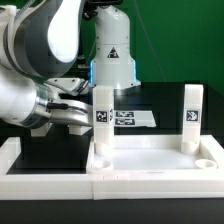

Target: Assemble desk

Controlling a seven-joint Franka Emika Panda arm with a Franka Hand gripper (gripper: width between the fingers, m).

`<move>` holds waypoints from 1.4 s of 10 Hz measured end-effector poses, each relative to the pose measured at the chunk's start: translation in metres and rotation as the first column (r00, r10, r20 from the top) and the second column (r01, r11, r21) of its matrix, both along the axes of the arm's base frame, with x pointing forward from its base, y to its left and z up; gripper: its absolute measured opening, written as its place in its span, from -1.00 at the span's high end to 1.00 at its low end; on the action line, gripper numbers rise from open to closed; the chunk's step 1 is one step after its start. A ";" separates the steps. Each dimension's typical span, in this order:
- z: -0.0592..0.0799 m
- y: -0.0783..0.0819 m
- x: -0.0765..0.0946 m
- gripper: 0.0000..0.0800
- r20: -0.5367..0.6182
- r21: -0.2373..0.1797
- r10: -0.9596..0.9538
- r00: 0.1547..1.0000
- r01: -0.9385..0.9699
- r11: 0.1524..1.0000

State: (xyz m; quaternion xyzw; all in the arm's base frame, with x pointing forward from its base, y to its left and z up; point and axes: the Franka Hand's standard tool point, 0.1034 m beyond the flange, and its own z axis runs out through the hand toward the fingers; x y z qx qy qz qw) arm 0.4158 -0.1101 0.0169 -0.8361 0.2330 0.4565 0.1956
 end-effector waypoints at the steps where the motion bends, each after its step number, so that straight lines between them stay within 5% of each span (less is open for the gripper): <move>1: 0.000 0.000 0.000 0.29 0.000 0.000 0.000 1.000 0.000 1.000; 2: 0.007 -0.001 -0.001 0.29 -0.012 0.017 0.002 1.000 -0.002 1.000; 6: 0.103 -0.005 0.021 0.29 0.055 0.044 -0.014 0.998 0.012 0.999; 7: 0.111 0.000 0.020 0.29 0.046 0.031 -0.028 0.999 0.027 0.999; 8: 0.099 0.002 0.020 0.29 0.044 0.014 -0.030 0.999 0.029 0.999; 10: 0.097 -0.002 0.034 0.29 0.160 -0.049 -0.023 0.987 0.032 0.998; 11: 0.100 0.008 0.039 0.29 0.204 -0.119 -0.045 0.978 0.070 0.990; 14: 0.138 0.088 0.068 0.29 0.327 -0.233 -0.105 0.939 0.188 0.954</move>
Offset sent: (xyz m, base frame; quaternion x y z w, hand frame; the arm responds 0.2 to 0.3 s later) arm -0.0015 -0.0094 0.1000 0.0189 -0.0338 -0.0090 0.9992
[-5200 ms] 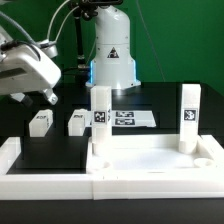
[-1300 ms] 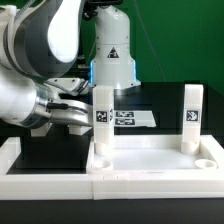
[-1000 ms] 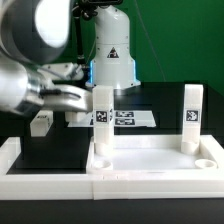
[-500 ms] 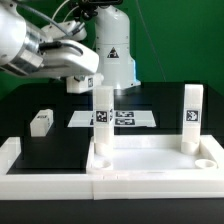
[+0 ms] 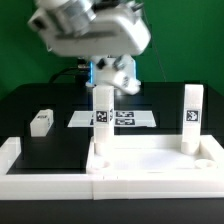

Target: Assemble desk

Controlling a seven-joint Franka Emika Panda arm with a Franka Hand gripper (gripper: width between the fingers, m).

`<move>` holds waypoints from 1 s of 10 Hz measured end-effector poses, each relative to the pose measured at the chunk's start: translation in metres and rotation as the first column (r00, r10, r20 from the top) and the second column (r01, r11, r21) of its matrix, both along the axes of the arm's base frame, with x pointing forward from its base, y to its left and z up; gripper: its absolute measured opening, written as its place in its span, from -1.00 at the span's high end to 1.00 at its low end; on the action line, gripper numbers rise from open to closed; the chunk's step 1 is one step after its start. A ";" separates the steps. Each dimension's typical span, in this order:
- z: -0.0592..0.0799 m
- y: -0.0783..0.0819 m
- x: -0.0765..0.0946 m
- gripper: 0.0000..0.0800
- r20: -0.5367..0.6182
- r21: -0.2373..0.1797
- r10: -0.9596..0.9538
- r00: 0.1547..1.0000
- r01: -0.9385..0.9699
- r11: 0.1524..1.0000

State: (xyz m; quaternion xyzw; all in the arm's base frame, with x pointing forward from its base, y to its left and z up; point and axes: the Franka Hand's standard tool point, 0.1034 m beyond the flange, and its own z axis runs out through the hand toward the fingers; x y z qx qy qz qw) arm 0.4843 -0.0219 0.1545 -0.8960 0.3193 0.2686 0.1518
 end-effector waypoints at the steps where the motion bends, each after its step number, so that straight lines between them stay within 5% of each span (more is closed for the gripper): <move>1: 0.019 0.024 0.015 0.29 0.035 -0.021 -0.044 0.998 0.045 0.999; 5: 0.025 0.036 0.044 0.29 0.269 -0.155 -0.047 0.962 0.092 0.984; 6: 0.028 0.032 0.056 0.29 0.345 -0.235 0.017 0.938 0.069 0.970; 10: 0.046 0.045 0.109 0.29 0.608 -0.390 0.142 0.781 0.139 0.910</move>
Offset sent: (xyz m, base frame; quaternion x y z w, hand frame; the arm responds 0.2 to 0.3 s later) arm 0.0000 0.0000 0.0000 0.0000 0.1938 0.0000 0.9810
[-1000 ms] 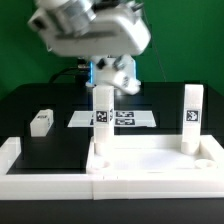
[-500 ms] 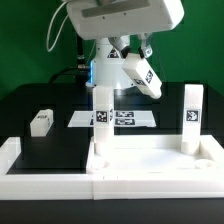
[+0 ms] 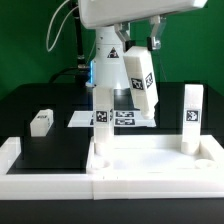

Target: Assemble desk

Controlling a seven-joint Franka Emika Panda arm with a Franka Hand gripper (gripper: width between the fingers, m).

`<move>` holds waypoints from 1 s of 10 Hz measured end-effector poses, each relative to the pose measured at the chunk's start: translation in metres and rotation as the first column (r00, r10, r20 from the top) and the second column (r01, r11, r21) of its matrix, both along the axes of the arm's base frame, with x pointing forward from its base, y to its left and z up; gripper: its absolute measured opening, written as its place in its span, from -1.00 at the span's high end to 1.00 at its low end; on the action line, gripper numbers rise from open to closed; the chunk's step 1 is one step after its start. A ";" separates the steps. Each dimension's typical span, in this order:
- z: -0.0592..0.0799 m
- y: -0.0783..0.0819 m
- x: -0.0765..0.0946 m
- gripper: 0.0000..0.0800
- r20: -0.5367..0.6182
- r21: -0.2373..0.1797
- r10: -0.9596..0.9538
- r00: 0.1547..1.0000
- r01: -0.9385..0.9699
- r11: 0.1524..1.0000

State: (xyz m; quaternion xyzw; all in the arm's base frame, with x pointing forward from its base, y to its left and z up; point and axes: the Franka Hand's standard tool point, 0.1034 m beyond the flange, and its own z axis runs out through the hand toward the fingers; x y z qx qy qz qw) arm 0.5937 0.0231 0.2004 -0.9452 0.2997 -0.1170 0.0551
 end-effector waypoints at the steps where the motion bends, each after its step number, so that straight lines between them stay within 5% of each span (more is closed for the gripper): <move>1: -0.003 0.004 -0.001 0.29 0.030 -0.002 -0.003 1.000 0.003 1.000; 4: -0.008 0.019 0.000 0.29 0.110 -0.012 -0.003 0.994 0.005 1.000; 7: -0.005 0.056 0.020 0.29 0.148 -0.158 0.287 0.946 -0.264 0.951; 10: -0.008 0.058 0.016 0.29 0.148 -0.143 0.276 0.950 -0.256 0.956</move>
Offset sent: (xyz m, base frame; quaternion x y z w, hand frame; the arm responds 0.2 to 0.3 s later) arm 0.0000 0.0000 0.0000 0.0000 0.0650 0.0000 0.9979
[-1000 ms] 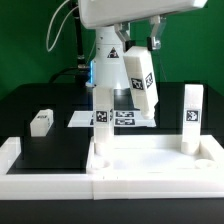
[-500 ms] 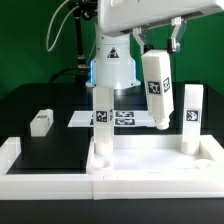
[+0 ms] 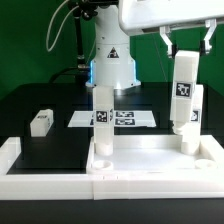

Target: Assemble desk

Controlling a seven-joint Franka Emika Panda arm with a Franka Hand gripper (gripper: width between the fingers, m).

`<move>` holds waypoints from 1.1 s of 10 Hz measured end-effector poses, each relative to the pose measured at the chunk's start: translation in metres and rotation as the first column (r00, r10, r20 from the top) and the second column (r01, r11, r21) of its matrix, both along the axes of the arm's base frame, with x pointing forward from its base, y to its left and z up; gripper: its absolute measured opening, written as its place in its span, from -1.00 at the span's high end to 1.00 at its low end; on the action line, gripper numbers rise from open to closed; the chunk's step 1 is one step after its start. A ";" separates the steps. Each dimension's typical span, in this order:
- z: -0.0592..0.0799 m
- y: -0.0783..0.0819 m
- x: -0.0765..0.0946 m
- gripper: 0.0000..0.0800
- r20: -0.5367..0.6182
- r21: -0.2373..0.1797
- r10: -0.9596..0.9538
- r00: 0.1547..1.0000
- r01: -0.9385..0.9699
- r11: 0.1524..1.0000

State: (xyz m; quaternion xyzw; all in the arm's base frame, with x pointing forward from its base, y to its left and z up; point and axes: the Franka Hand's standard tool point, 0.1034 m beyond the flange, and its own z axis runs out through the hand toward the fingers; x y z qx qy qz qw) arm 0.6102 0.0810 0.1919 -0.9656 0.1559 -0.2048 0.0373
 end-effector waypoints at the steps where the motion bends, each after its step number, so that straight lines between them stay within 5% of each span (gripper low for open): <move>1: -0.001 0.000 0.000 0.29 -0.001 -0.001 0.002 1.000 -0.002 1.000; 6: -0.021 0.029 0.001 0.29 0.103 0.058 -0.031 0.994 0.025 0.998; 11: -0.042 0.032 0.000 0.29 0.068 0.046 -0.030 0.997 0.027 0.999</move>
Offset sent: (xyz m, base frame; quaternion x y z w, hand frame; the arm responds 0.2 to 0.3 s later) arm 0.0063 0.0286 -0.0161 0.0779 0.0712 0.0639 0.9924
